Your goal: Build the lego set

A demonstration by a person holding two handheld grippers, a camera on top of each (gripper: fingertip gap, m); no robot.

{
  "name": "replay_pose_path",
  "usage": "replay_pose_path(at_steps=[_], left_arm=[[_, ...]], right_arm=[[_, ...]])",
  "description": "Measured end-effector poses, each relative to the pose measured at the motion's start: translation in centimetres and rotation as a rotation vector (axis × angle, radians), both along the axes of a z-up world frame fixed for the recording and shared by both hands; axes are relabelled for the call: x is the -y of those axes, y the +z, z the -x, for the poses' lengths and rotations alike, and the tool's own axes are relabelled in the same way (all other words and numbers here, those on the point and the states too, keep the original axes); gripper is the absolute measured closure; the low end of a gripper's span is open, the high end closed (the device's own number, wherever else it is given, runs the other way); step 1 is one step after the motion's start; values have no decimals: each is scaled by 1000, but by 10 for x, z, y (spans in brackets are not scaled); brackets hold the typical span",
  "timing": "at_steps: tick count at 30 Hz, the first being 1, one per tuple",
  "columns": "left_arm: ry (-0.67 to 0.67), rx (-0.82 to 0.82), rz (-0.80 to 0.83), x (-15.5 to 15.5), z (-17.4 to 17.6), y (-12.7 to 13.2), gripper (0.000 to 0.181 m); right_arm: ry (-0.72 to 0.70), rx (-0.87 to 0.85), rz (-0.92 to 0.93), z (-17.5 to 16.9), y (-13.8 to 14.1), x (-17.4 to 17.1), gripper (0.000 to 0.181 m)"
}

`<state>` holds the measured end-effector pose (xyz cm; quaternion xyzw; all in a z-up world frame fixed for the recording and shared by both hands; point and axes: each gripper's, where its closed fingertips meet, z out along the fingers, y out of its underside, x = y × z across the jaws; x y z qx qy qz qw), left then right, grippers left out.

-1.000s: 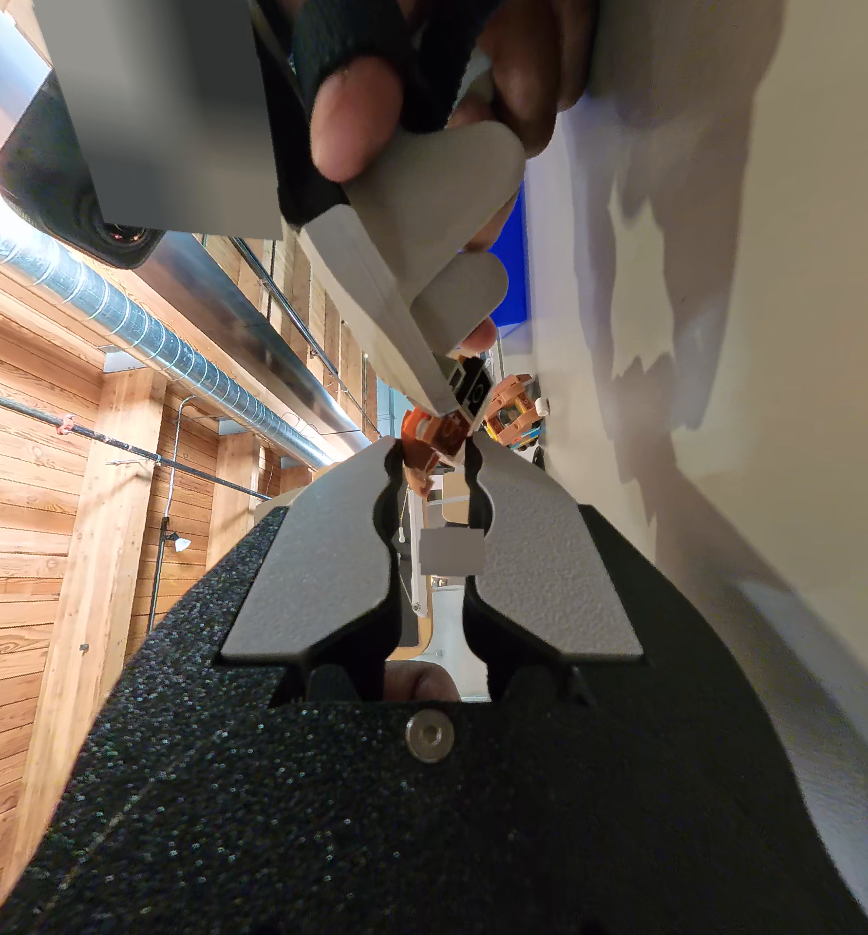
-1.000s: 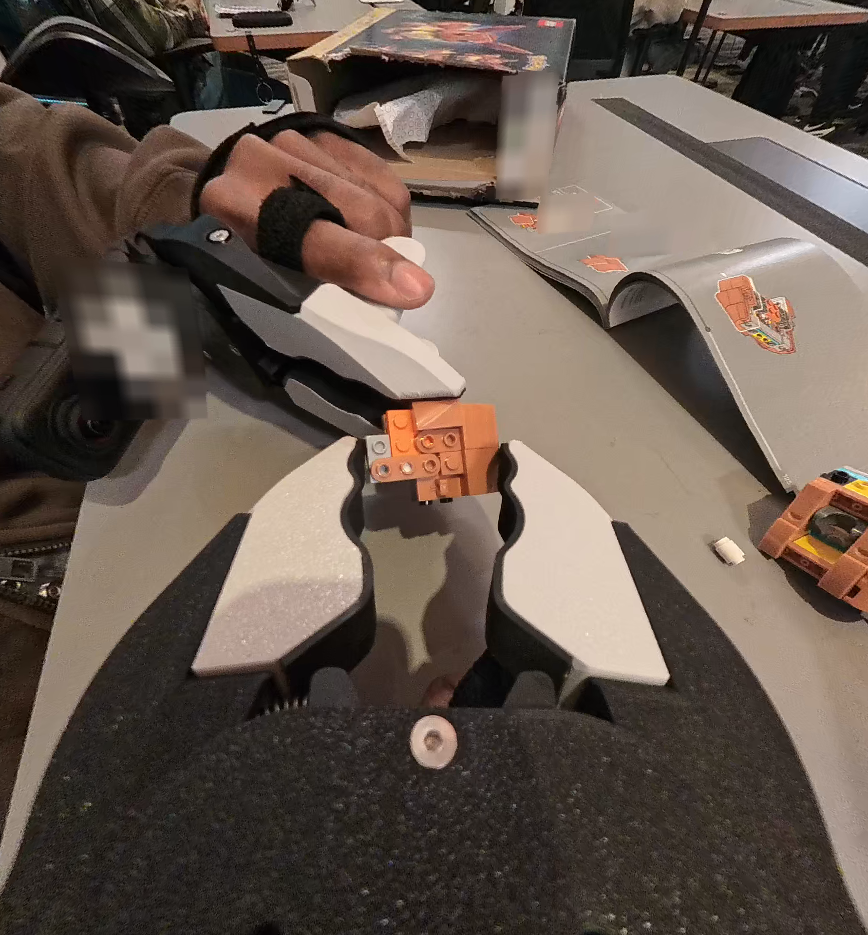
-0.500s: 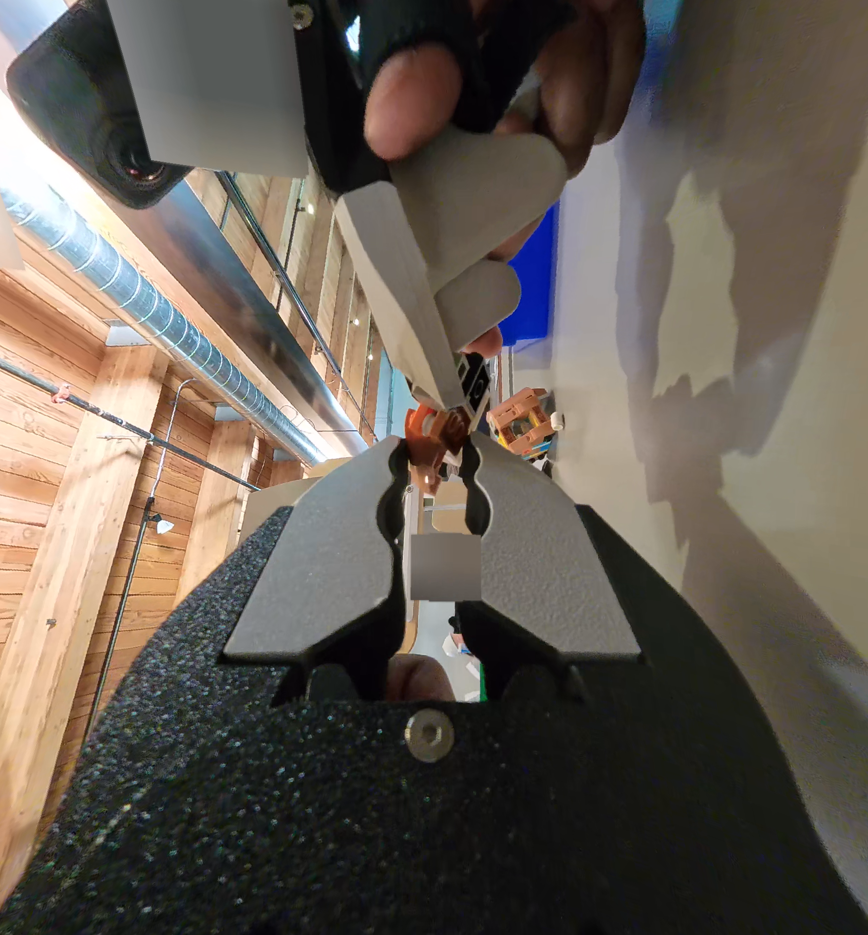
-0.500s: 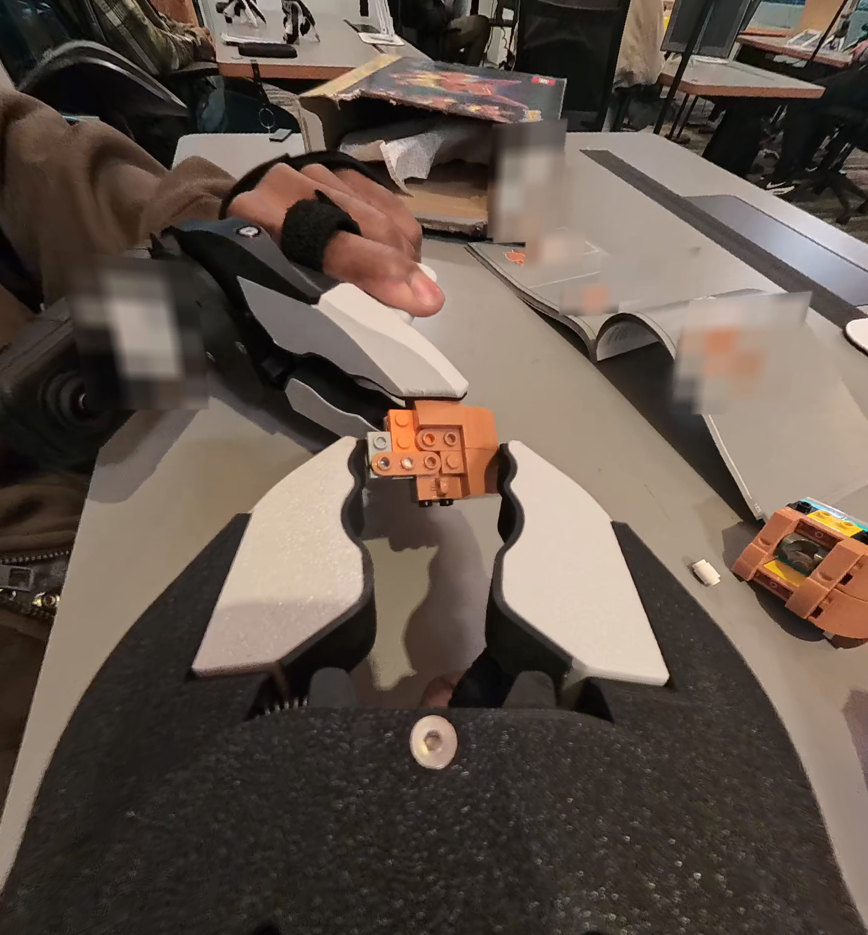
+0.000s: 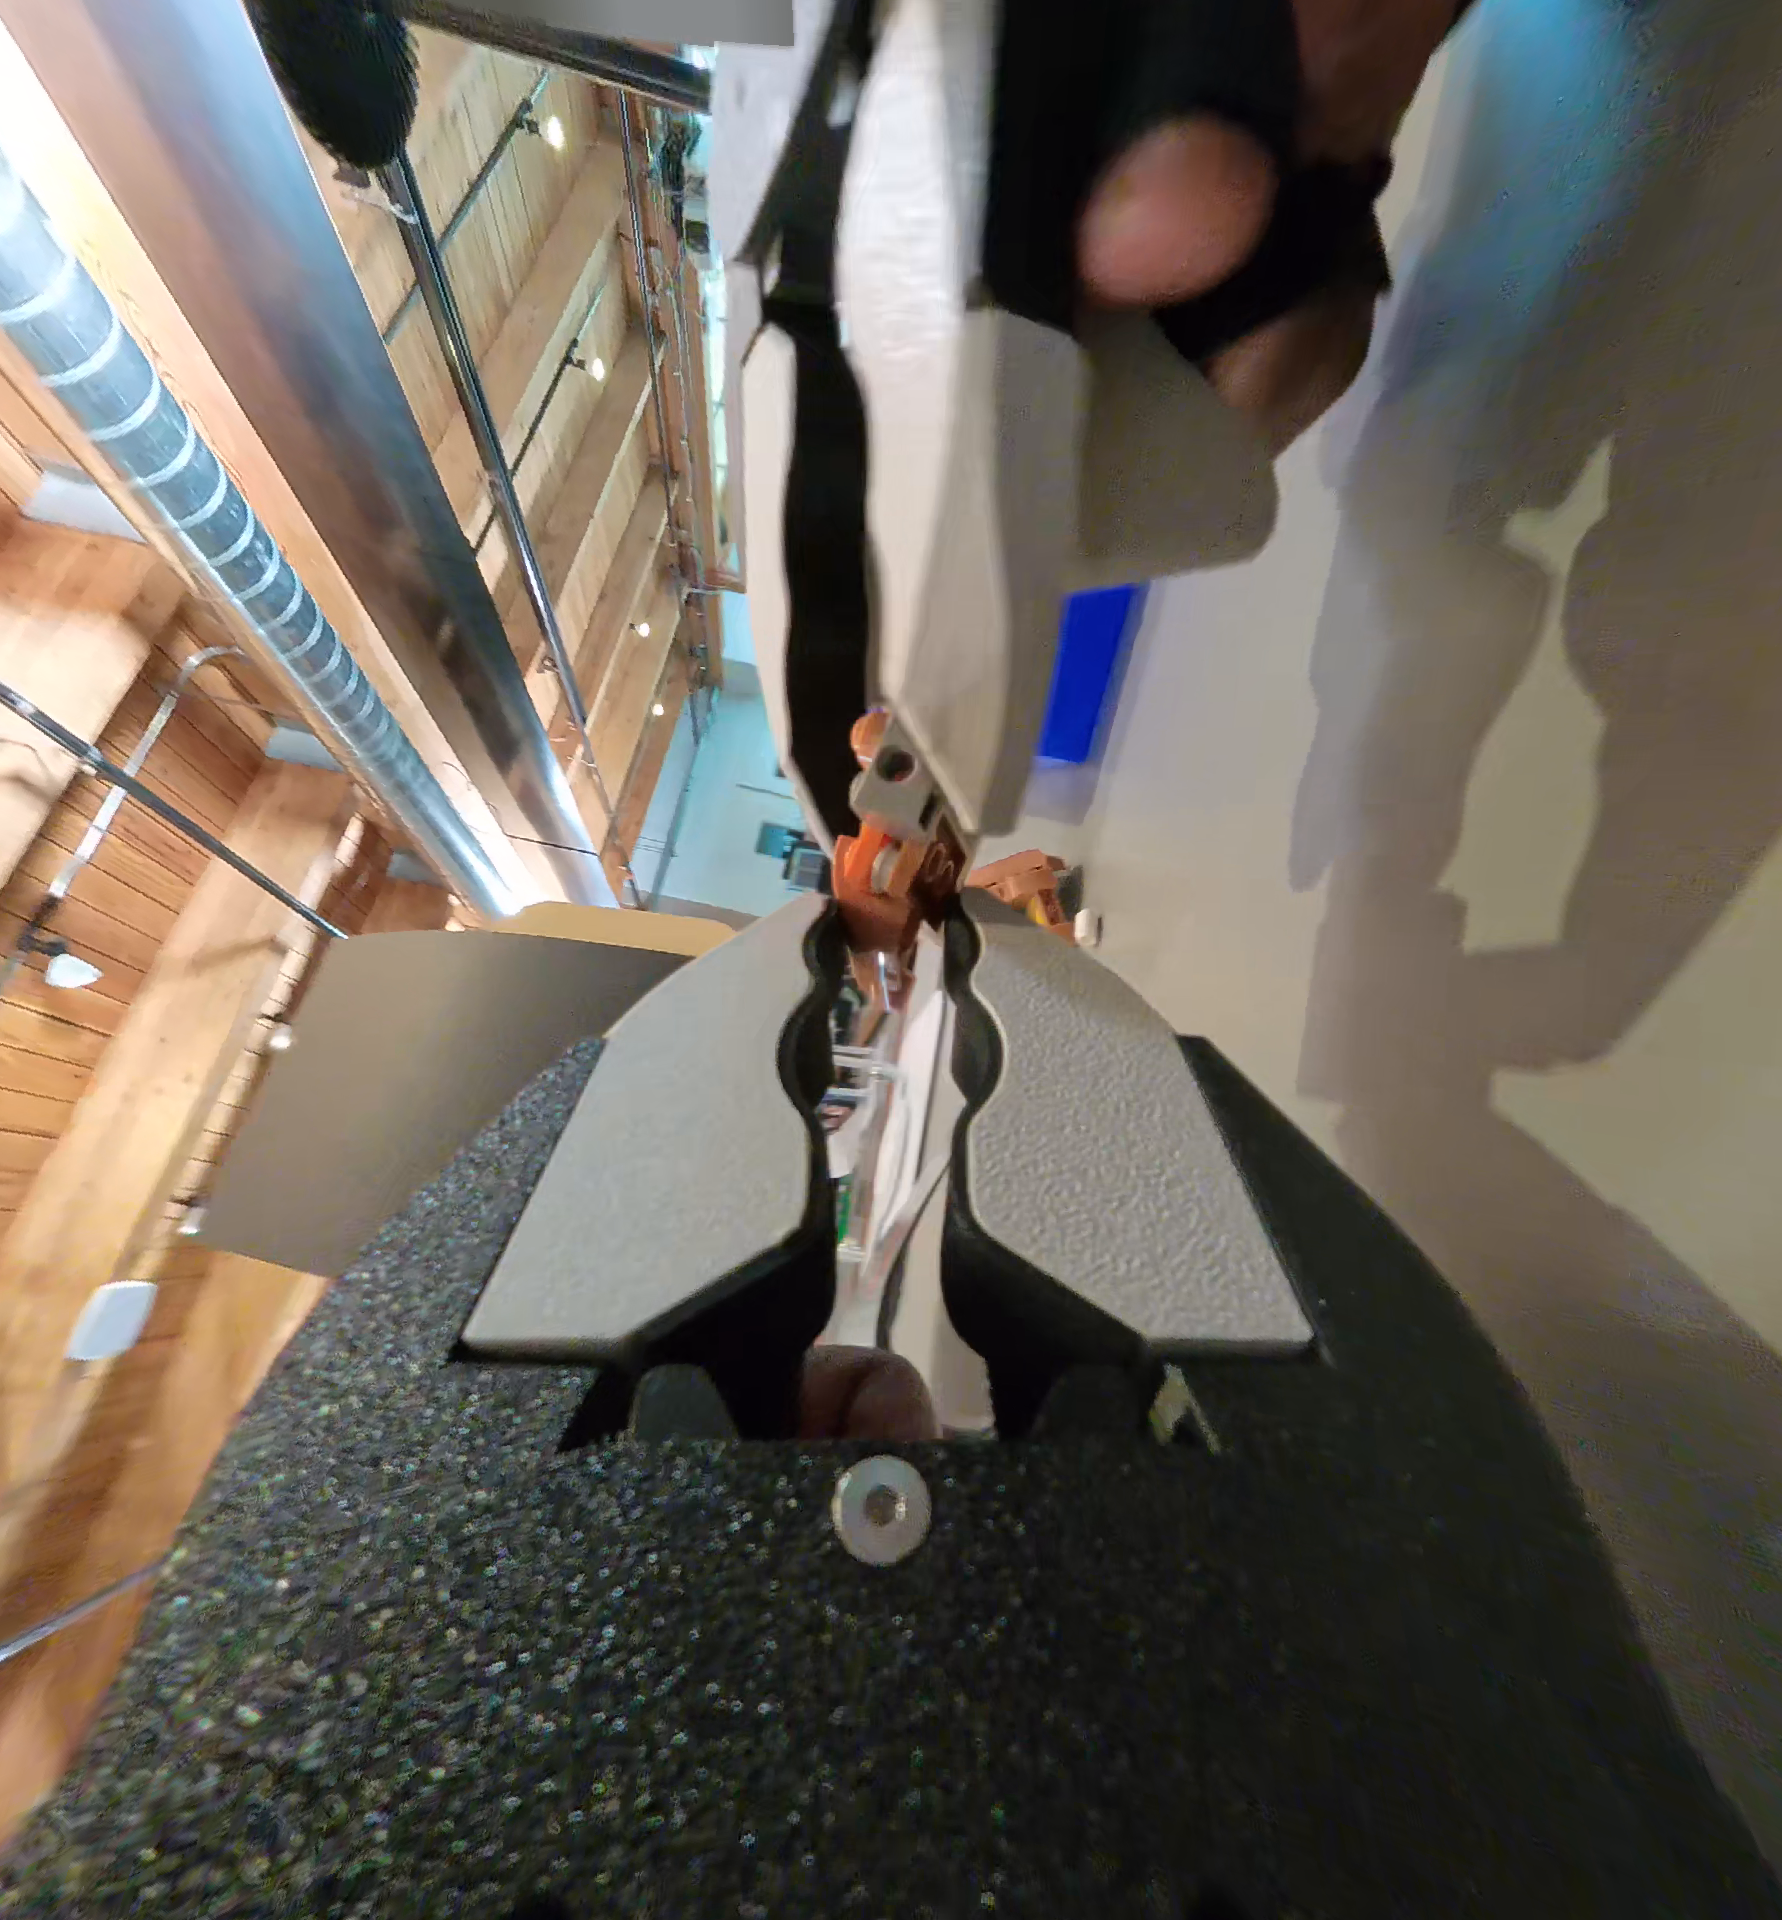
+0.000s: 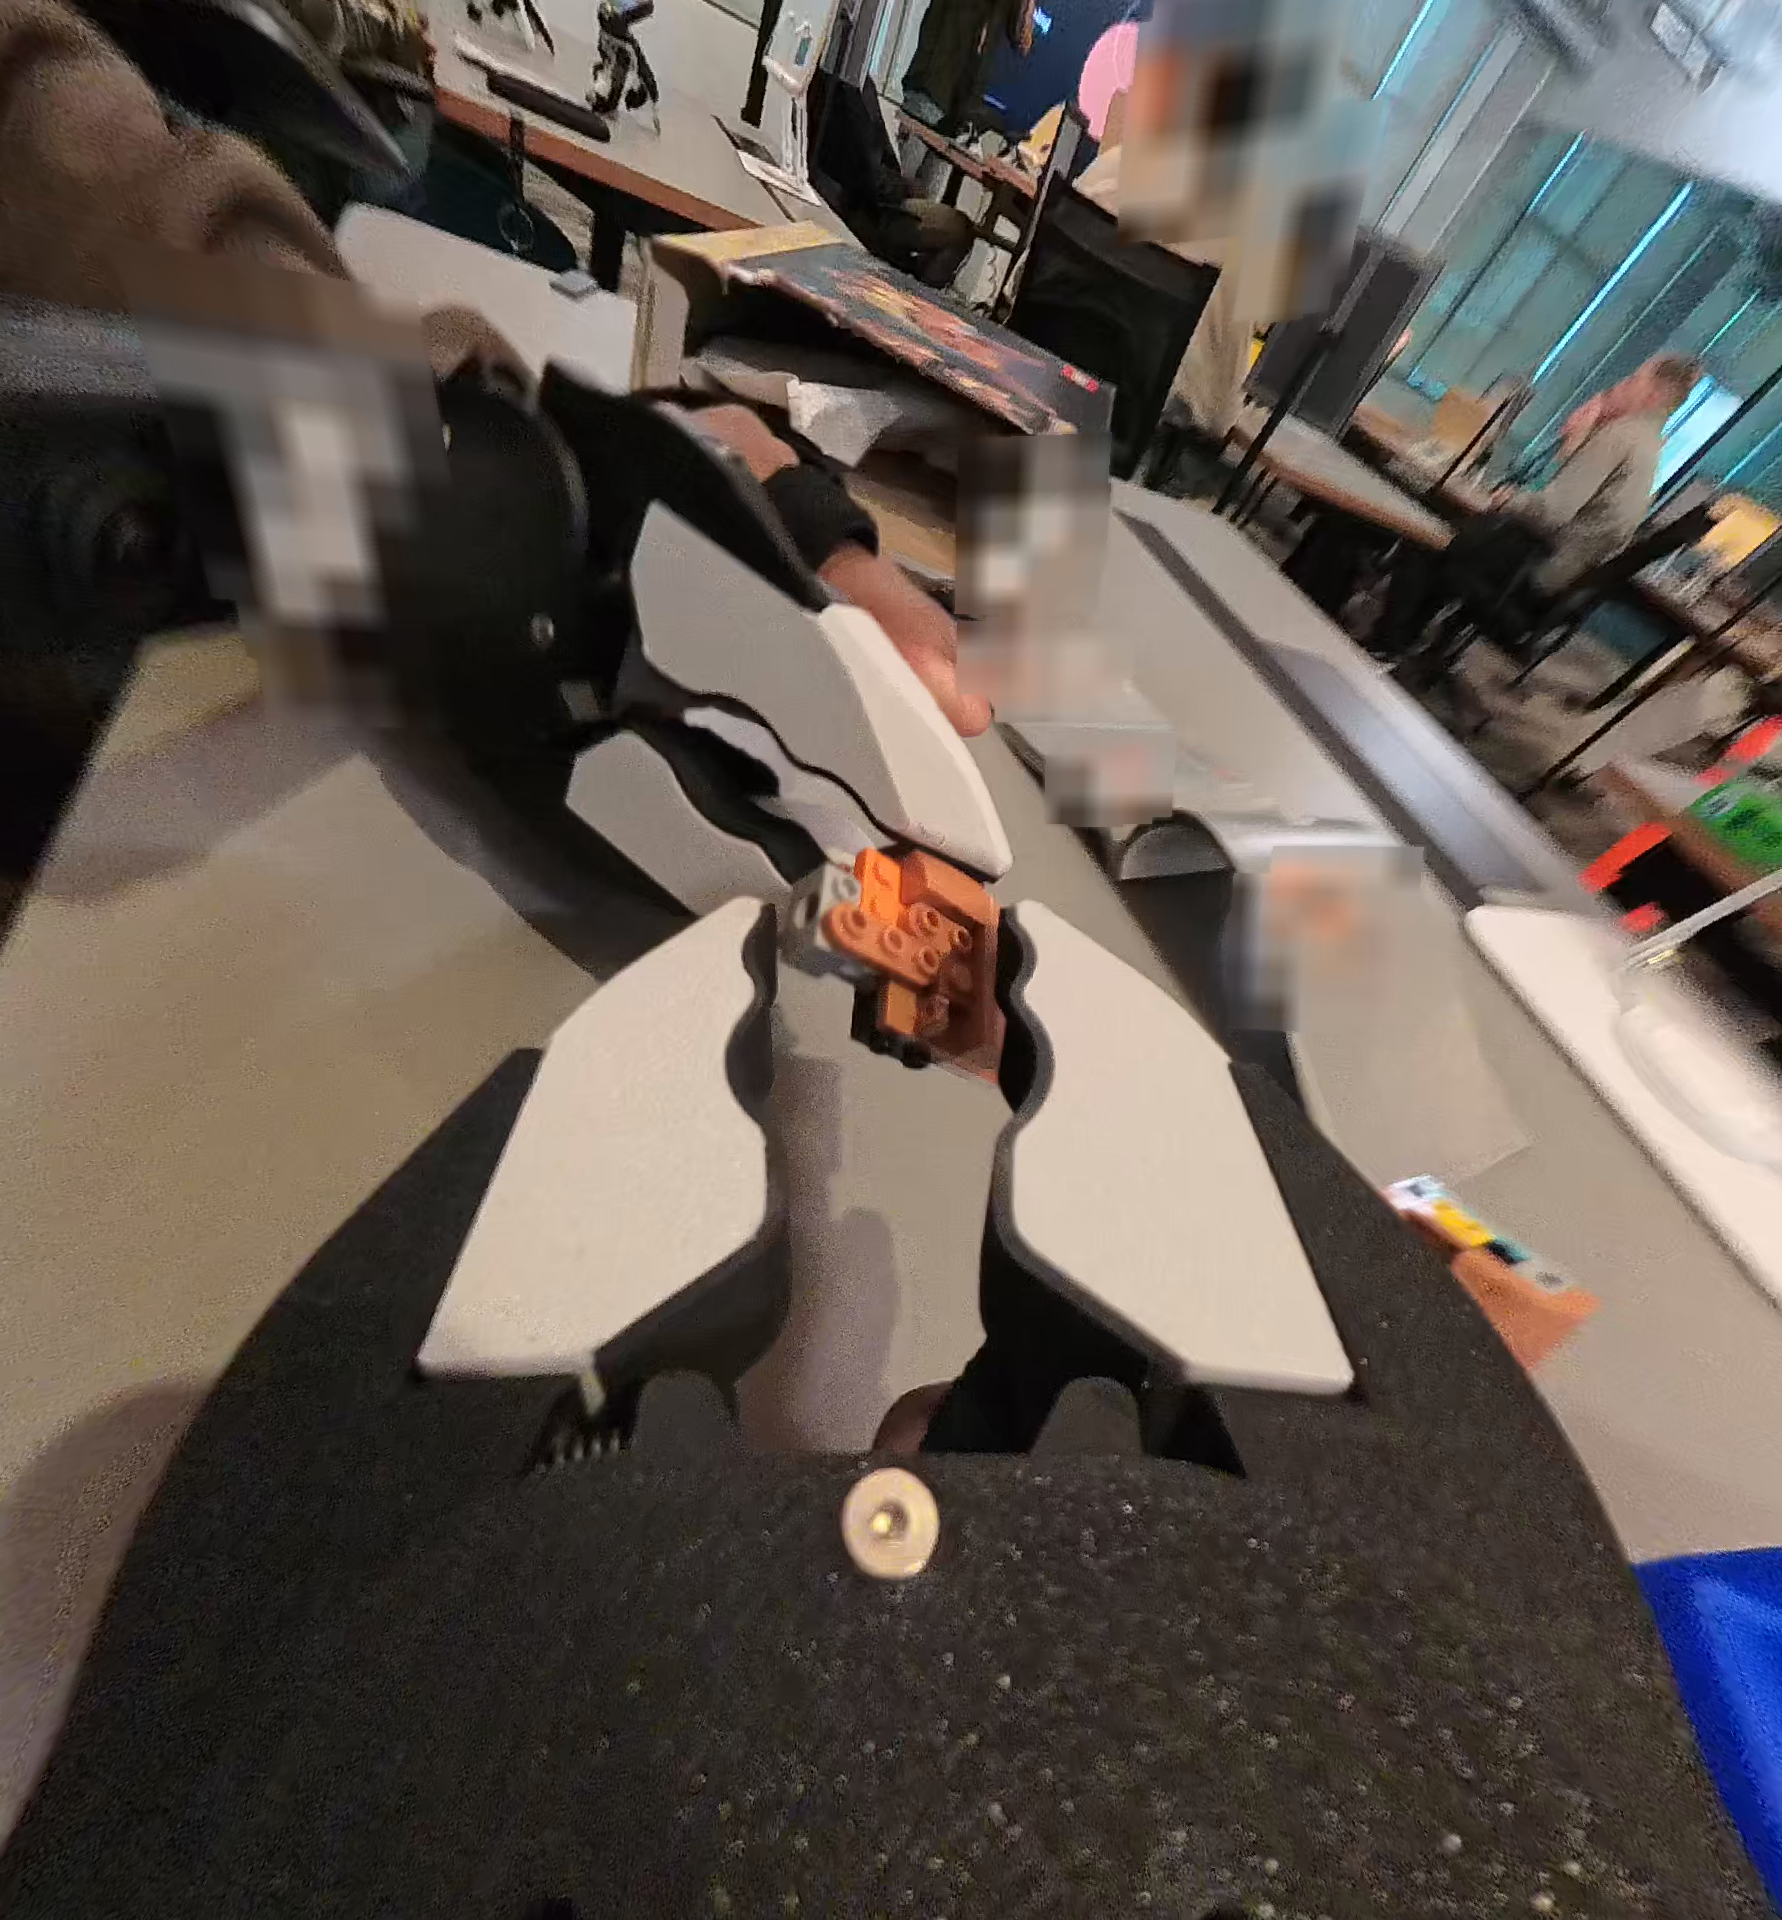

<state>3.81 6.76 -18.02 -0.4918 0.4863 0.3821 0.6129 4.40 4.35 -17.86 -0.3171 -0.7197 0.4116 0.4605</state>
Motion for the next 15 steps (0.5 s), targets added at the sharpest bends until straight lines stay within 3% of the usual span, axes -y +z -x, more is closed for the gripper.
replay_pose_path(at_steps=[7, 15], left_arm=[[-41, 128, 98, 1, -6, -2, 162], [-58, 183, 179, 2, -6, -6, 163]], right_arm=[[-5, -187, -394, 0, -3, -1, 137], [26, -205, -417, -1, -4, 2, 152]])
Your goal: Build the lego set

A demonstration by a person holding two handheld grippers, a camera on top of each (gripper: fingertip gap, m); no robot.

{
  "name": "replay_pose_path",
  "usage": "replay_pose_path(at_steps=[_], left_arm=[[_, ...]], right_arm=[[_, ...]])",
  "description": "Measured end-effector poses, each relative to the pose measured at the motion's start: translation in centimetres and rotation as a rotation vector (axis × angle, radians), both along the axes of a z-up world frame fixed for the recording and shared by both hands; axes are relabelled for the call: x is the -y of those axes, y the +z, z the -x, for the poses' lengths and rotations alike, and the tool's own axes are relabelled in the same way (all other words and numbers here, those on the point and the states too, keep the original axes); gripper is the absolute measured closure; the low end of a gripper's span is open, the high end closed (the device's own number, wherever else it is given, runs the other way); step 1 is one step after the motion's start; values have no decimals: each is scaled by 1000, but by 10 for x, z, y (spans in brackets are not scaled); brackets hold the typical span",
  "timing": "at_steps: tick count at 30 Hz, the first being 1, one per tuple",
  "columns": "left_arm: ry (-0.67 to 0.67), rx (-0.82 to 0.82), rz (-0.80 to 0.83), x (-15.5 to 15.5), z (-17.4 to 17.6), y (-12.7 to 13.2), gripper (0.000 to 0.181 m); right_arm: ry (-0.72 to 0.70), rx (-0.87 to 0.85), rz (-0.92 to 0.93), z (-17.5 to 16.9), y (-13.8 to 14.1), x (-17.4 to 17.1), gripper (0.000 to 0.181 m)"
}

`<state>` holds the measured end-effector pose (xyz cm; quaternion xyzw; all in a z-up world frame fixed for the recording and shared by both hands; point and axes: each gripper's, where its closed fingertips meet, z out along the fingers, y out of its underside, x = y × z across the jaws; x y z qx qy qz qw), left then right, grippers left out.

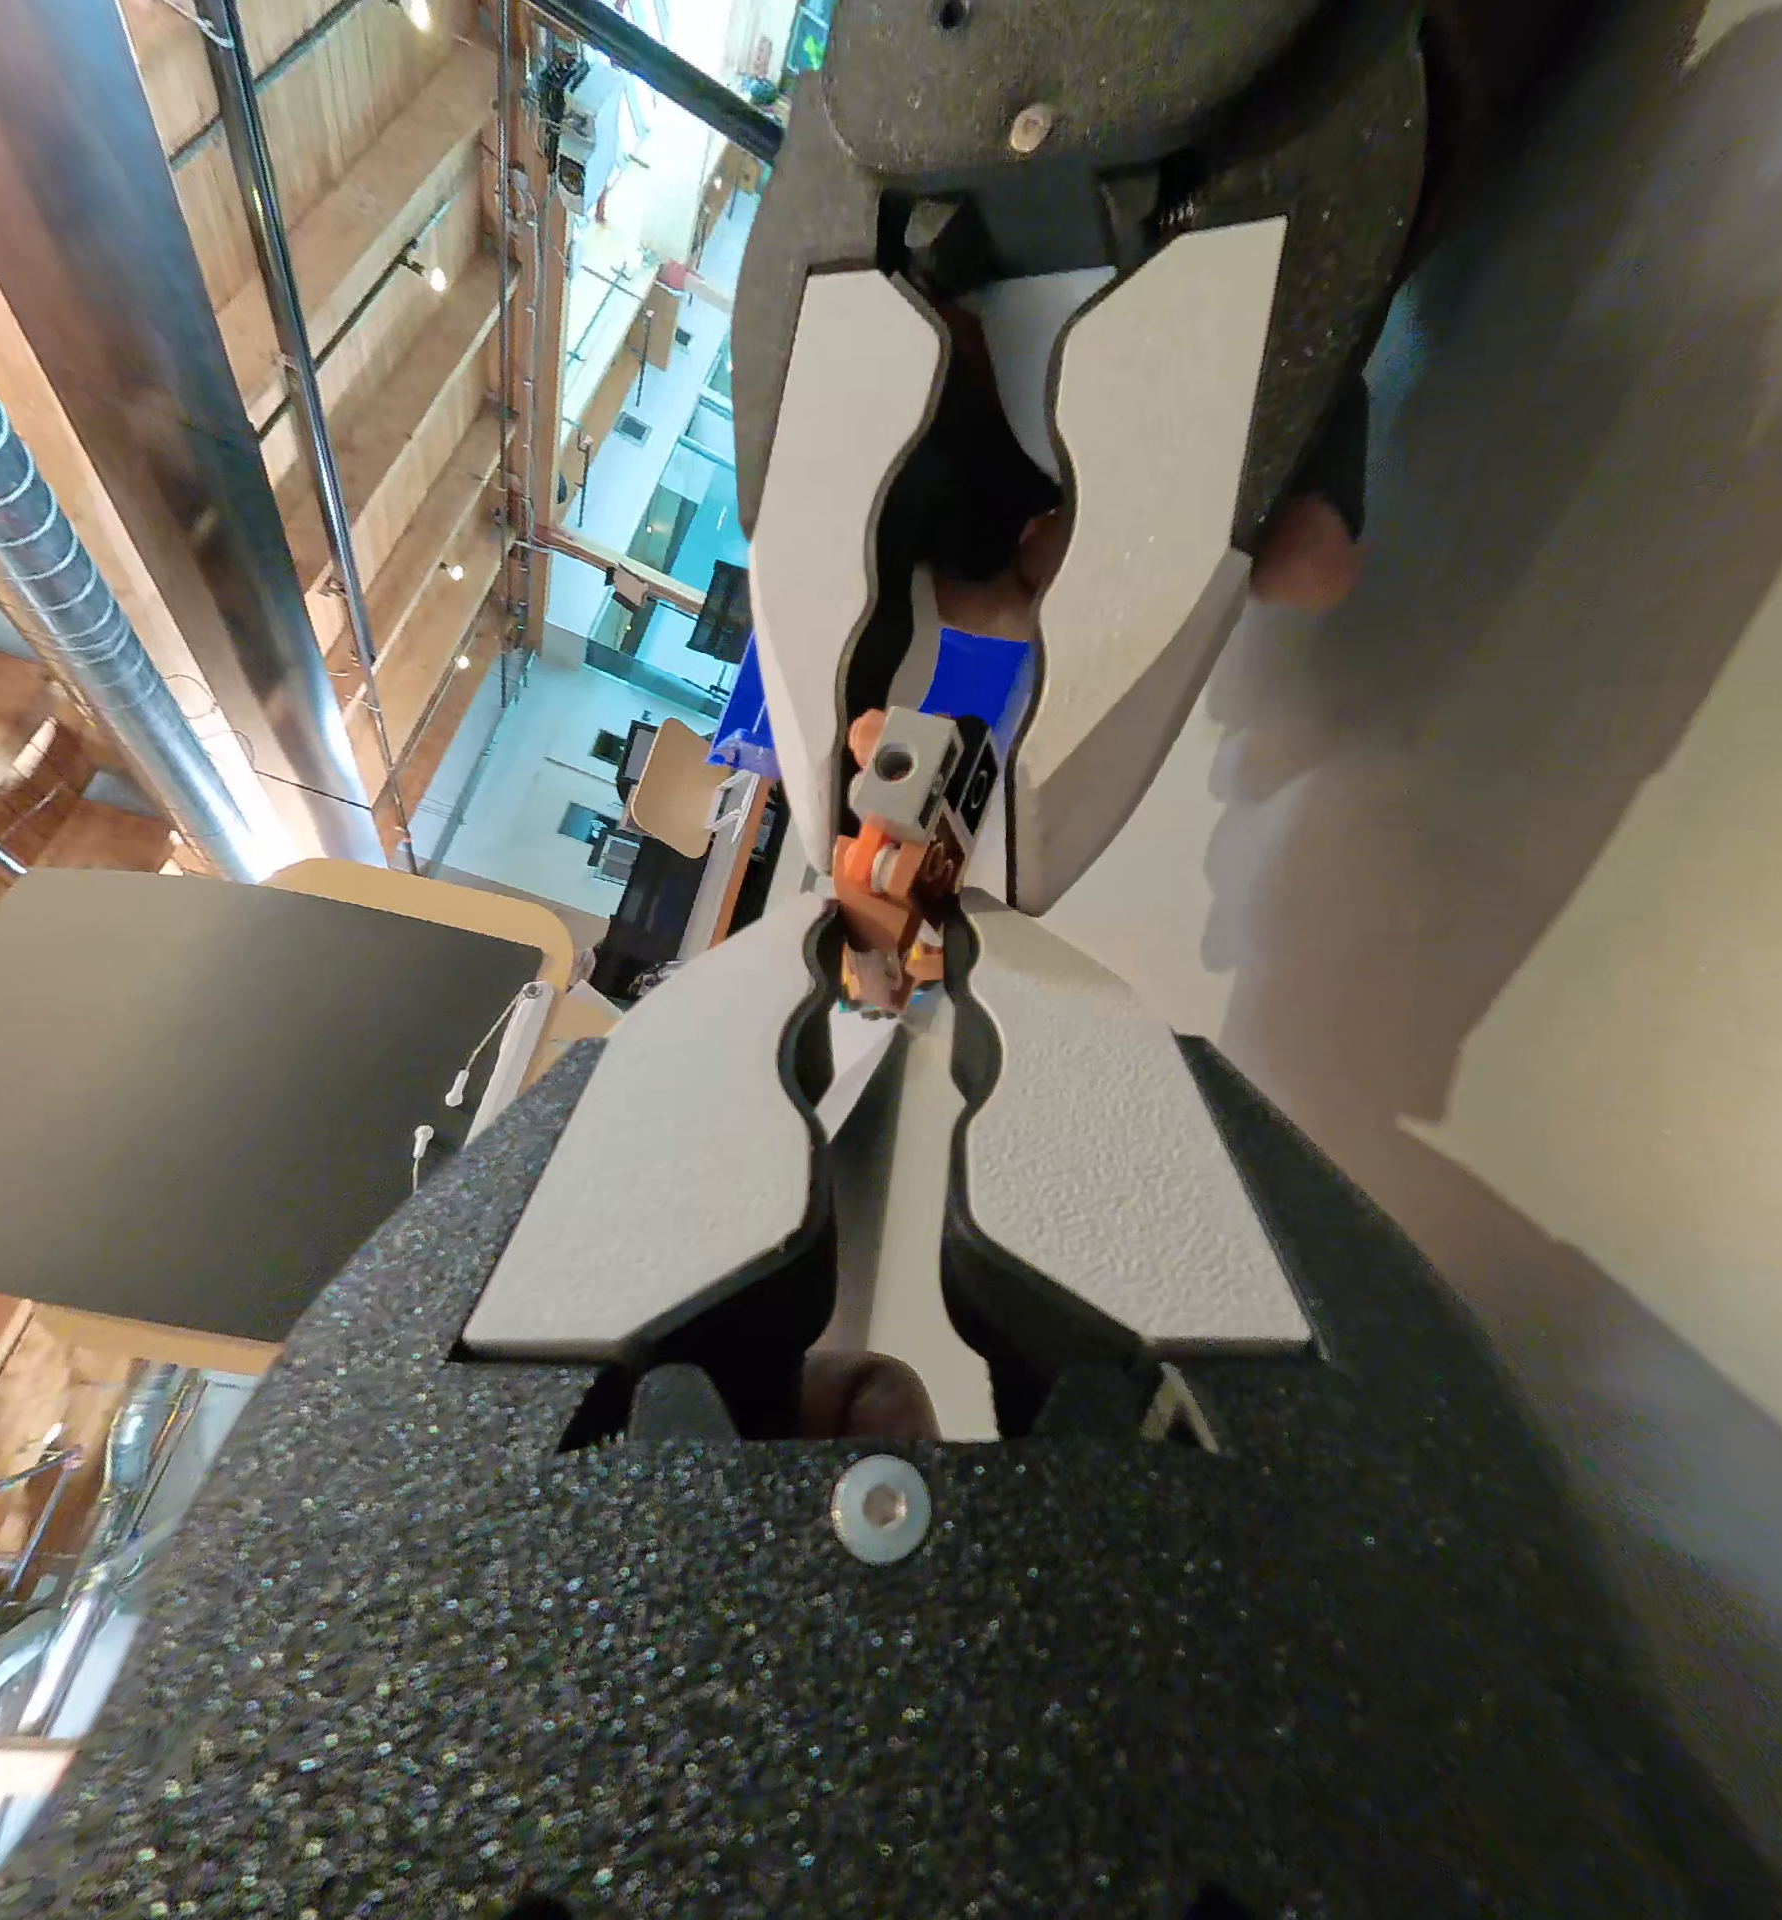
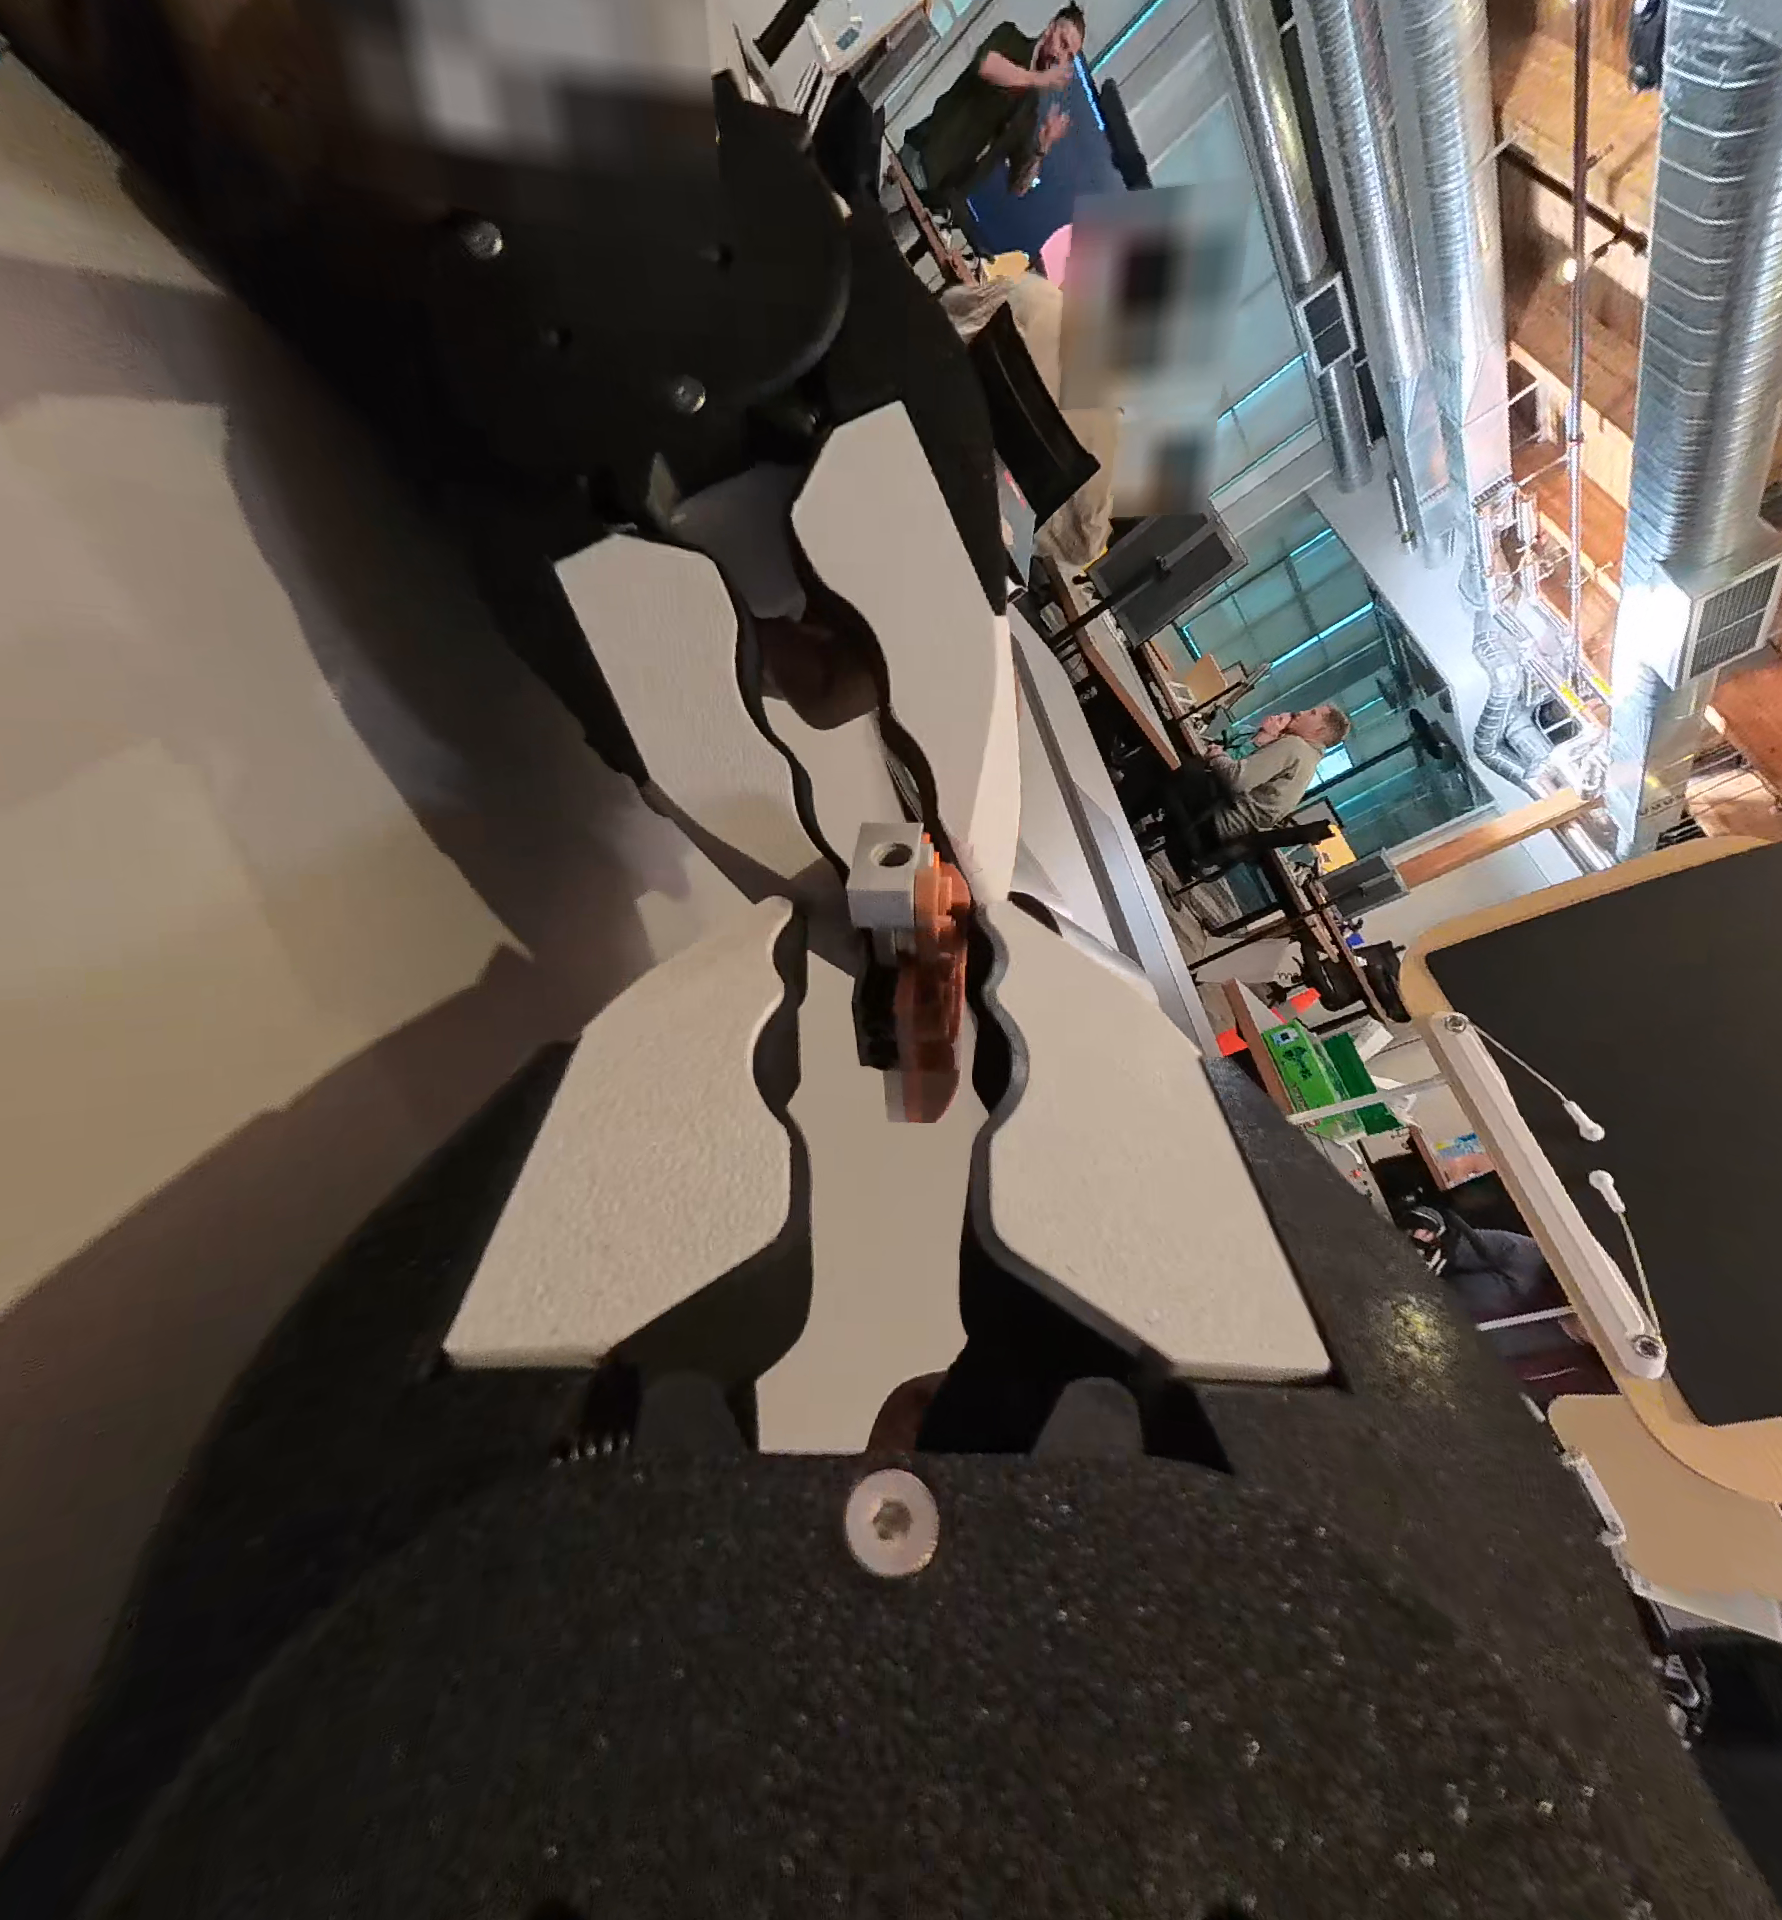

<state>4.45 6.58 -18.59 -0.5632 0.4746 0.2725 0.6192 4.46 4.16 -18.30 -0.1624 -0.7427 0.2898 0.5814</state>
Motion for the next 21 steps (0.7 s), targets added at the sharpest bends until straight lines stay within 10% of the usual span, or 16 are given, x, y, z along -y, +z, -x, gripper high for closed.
replay_pose_path(at_steps=[21], left_arm=[[-13, -30, 16, 5, -4, -3, 164]], right_arm=[[21, 15, -36, -3, -1, 3, 158]])
